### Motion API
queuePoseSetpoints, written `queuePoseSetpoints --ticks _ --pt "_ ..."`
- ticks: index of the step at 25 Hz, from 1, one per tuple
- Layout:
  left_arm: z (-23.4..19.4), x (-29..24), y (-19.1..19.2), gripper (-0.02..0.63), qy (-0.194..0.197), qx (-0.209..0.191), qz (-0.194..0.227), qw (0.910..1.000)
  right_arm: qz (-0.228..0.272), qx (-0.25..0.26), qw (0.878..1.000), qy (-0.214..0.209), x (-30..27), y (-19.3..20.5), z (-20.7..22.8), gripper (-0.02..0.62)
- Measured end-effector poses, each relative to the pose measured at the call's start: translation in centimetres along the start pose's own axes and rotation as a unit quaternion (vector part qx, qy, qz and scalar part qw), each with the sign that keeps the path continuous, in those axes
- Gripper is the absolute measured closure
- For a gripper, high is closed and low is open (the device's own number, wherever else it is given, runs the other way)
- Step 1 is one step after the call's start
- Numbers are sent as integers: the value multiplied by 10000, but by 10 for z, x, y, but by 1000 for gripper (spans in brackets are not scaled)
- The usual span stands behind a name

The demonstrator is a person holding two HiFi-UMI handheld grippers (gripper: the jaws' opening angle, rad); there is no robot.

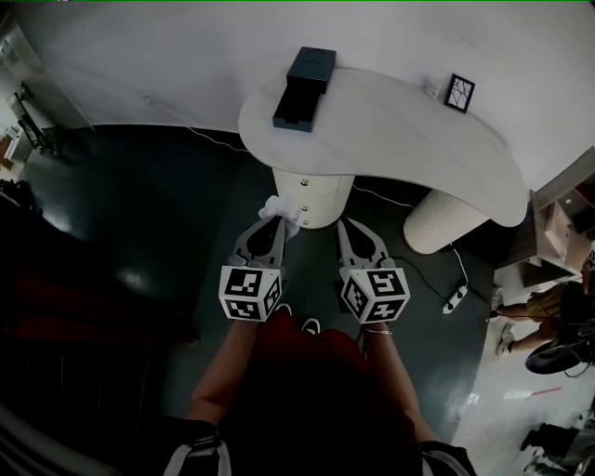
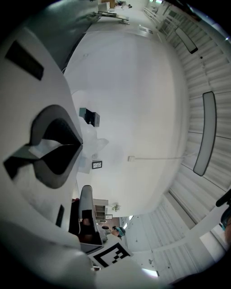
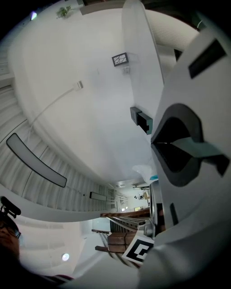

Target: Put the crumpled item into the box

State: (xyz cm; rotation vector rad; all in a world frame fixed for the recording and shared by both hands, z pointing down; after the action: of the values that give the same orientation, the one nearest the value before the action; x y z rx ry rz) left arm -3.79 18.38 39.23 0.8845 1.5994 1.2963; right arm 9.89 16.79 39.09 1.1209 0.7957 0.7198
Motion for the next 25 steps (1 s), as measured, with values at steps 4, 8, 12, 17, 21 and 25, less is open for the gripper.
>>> queuePoseSetpoints --ticks 4,8,12,17,21,25 --pt "-6 -1 -2 583 -90 0 -16 10000 8 -52 10000 -48 -4 -1 1 580" --pt "-15 -6 -5 583 -160 -22 -5 9999 28 -94 9999 -93 -11 -2 2 580" --pt "-25 -15 -8 583 -194 1 27 9998 17 -66 9999 -117 -23 -4 2 580" --pt "-35 -32 -6 583 -113 5 -31 9999 -6 -54 10000 -34 -40 -6 10 580" --pt "-50 -48 -6 583 -128 66 -20 9999 -39 -14 10000 -5 -58 -10 14 580" --pt "-69 -67 -6 583 -140 118 -59 9998 -97 -31 9999 40 -81 -10 20 580"
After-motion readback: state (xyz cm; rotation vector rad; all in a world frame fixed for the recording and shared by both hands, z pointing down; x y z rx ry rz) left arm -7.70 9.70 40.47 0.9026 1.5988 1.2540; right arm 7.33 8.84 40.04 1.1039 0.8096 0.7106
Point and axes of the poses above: the fingertips, and each gripper's own axes: x backward along the fingers, z to its right, y out of its underside, the point moved 2 cm from there along x, backward along the fingers, and after that the axes turned 4 degrees about y, right-handed, at the moved point
